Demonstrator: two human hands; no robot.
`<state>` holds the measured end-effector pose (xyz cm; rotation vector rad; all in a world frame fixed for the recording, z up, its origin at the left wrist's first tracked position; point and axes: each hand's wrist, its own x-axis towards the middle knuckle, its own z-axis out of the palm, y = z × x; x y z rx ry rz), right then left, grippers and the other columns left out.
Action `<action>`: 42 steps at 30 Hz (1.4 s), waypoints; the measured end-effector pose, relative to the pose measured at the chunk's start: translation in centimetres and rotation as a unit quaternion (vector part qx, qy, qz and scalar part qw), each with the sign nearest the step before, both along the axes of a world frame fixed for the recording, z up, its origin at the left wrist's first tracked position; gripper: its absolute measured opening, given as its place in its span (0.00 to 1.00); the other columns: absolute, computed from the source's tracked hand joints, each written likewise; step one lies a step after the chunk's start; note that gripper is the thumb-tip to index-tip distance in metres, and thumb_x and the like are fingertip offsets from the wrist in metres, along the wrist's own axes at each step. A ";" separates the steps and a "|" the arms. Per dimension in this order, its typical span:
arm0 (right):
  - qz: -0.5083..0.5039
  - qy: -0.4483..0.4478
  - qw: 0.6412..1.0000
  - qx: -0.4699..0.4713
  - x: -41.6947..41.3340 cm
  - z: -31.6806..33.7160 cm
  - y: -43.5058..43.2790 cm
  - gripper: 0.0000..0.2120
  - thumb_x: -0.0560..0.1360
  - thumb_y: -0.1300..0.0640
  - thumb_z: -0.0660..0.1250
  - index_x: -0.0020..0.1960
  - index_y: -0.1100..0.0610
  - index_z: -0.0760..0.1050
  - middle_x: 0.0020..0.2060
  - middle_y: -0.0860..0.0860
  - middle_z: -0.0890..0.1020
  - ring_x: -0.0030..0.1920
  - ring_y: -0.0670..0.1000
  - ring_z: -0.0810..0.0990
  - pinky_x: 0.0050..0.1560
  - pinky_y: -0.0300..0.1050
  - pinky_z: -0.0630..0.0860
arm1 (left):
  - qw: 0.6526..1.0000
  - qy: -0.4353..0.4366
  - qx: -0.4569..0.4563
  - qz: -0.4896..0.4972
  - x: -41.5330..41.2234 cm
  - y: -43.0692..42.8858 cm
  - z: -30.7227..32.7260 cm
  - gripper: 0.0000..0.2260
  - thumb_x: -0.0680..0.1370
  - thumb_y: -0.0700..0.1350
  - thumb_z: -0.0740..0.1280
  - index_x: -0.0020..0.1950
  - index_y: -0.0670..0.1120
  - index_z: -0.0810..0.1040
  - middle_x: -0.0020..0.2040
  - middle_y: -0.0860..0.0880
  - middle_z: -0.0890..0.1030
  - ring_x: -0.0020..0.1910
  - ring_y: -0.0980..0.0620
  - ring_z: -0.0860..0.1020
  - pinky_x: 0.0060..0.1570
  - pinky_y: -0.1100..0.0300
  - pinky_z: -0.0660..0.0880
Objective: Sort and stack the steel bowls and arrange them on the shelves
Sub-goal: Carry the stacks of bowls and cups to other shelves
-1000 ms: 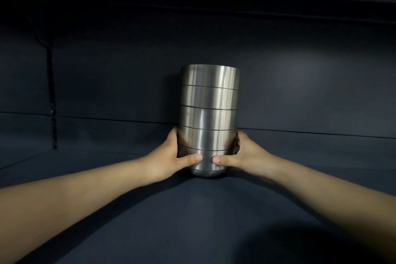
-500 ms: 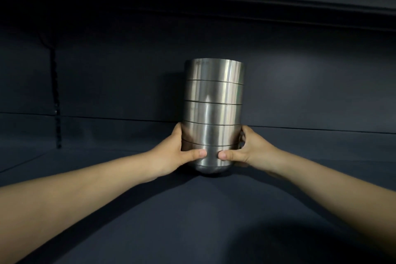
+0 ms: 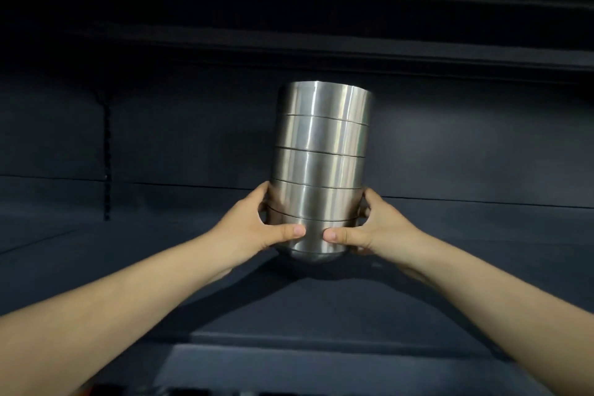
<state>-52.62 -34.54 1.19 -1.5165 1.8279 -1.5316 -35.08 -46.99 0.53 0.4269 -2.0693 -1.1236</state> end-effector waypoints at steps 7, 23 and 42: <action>0.029 0.032 0.999 -0.011 -1.0 1.2 10.9 0.30 0.63 0.54 0.79 0.59 0.47 0.69 0.50 0.42 0.80 0.44 0.41 0.79 0.30 0.33 0.75 | 1.000 0.003 0.001 0.023 -0.5 11.4 0.4 0.25 0.66 0.48 0.77 0.60 0.60 0.73 0.55 0.60 0.80 0.53 0.60 0.80 0.52 0.55 0.80; 0.067 -0.017 0.997 -0.018 1.5 -2.0 31.7 0.39 0.52 0.52 0.82 0.59 0.47 0.70 0.53 0.47 0.83 0.52 0.49 0.83 0.45 0.47 0.82 | 0.999 0.004 -0.018 0.037 1.5 32.3 -2.6 0.33 0.67 0.47 0.77 0.68 0.54 0.68 0.61 0.57 0.77 0.61 0.57 0.76 0.61 0.58 0.74; -0.024 -0.008 0.997 0.075 0.7 -16.5 49.6 0.57 0.49 0.44 0.83 0.72 0.48 0.58 0.61 0.43 0.77 0.63 0.44 0.75 0.67 0.51 0.71 | 0.994 -0.083 0.072 -0.026 0.0 48.0 -17.0 0.48 0.64 0.48 0.79 0.76 0.52 0.52 0.72 0.54 0.67 0.69 0.58 0.66 0.70 0.56 0.65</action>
